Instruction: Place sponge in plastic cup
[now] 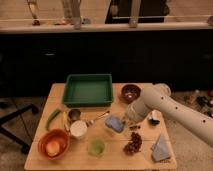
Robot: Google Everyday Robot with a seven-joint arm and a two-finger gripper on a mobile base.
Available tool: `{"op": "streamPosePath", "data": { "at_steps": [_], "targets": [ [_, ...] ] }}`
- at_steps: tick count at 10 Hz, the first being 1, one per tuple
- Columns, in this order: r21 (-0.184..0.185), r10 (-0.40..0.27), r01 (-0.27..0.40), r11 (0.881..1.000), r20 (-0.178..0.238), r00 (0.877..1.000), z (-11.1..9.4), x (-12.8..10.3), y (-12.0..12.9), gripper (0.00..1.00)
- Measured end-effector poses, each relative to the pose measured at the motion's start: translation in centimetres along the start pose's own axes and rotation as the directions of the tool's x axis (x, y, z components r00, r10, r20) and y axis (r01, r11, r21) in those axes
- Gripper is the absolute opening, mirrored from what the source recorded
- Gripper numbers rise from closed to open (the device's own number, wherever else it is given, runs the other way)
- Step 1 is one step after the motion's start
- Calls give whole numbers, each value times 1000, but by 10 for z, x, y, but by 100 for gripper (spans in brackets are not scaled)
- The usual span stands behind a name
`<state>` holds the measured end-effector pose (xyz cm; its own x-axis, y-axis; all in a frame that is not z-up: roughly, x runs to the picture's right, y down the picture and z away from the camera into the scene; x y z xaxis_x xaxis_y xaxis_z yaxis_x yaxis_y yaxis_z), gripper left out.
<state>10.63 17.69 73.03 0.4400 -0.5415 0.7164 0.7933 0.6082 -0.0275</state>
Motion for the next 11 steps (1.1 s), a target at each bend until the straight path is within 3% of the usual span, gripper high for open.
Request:
{"op": "streamPosePath", "data": {
  "at_steps": [3,5,7,11],
  "targets": [
    [20,-108,106,994,97,989,-5,-28,3,0],
    [32,-193,191,981,168,967,-3,-54,0,0],
    [44,-273,270,962,211,939,4,-78,-14,0],
    [57,-374,371,927,227,899,21,-107,-40,0]
  ]
}}
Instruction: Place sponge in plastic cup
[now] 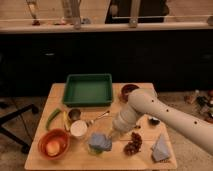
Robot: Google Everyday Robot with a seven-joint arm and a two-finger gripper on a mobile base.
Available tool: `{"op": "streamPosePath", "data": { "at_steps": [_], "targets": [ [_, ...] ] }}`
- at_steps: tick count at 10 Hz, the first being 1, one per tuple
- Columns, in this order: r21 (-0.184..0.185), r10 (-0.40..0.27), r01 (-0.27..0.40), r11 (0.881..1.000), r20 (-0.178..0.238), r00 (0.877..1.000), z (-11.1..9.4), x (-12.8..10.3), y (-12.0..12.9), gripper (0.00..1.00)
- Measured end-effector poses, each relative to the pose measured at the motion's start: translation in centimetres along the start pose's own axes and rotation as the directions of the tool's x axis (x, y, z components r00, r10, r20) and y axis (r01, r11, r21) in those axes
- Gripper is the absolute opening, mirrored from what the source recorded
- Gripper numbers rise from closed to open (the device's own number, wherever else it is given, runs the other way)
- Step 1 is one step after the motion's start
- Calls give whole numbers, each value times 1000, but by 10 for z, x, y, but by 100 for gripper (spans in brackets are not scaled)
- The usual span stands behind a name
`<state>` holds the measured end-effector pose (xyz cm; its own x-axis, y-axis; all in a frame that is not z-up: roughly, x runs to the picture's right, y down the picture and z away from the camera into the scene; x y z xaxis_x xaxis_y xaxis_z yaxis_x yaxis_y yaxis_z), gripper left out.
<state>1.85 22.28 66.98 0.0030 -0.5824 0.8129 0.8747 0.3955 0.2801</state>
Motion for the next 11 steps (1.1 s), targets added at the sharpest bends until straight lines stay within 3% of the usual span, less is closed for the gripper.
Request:
{"op": "streamPosePath", "data": {
  "at_steps": [3,5,7,11],
  "targets": [
    [10,-31,31,999,14,999,10,0,-12,0],
    [45,-54,53,998,15,998,15,0,-16,0],
    [90,-53,53,995,-2,999,14,2,-13,0],
    [117,-55,58,991,-29,998,16,2,-5,0]
  ]
}}
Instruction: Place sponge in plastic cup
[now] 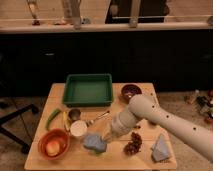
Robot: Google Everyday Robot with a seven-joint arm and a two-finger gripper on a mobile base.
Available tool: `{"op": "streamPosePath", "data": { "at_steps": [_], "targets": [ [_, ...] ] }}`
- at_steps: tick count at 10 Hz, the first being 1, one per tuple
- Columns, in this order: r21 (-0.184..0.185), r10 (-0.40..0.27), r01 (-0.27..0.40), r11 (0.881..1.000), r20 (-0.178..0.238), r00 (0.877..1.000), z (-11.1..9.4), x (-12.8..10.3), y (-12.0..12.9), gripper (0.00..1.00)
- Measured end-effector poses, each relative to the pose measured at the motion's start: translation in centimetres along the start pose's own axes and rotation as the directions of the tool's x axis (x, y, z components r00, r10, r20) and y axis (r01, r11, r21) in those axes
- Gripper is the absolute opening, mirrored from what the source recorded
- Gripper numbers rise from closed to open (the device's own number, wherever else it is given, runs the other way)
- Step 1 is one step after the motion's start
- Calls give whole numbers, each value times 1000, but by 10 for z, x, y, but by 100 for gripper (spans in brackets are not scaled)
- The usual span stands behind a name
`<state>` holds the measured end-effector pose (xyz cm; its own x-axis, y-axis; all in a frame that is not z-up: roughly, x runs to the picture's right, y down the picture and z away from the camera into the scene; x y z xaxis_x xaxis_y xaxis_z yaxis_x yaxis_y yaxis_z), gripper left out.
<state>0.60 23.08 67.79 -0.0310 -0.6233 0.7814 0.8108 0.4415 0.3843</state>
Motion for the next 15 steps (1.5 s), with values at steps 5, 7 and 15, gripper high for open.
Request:
{"op": "streamPosePath", "data": {
  "at_steps": [5,7,15],
  "targets": [
    [-11,-2,2,1000,23,1000,9,1,7,37],
    [-15,2,-1,1000,31,1000,11,1,10,59],
    [-23,2,-1,1000,42,999,10,3,14,80]
  ]
}}
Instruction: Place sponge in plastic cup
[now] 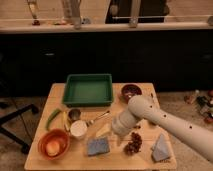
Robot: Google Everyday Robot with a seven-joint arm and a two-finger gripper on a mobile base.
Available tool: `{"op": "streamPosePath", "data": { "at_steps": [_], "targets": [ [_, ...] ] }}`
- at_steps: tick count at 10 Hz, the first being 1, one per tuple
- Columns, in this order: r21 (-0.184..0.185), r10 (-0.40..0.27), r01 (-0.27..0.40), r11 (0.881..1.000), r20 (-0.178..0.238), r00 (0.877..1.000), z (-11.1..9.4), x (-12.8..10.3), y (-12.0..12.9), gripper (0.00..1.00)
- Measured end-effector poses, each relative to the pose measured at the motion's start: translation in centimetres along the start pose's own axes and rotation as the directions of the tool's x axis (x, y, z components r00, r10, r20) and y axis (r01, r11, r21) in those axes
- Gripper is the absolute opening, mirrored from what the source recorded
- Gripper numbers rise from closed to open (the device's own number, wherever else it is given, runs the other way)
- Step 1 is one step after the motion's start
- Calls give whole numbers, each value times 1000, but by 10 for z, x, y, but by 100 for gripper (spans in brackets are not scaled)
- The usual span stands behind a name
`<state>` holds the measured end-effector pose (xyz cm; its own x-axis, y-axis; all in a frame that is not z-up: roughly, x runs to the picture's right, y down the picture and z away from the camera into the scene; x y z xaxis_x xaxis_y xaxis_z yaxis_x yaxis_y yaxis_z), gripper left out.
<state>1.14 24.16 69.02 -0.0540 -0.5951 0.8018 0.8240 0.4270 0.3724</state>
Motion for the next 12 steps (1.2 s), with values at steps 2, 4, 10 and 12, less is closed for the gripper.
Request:
{"op": "streamPosePath", "data": {
  "at_steps": [2,4,10,12],
  "targets": [
    [-6,27,-27,1000,-2,1000,-4,8,6,80],
    [-31,97,-97,995,-15,995,-5,20,15,80],
    [-93,301,-307,947,-72,951,-4,63,54,80],
    [-108,345,-353,929,-88,935,-3,76,61,80]
  ]
}}
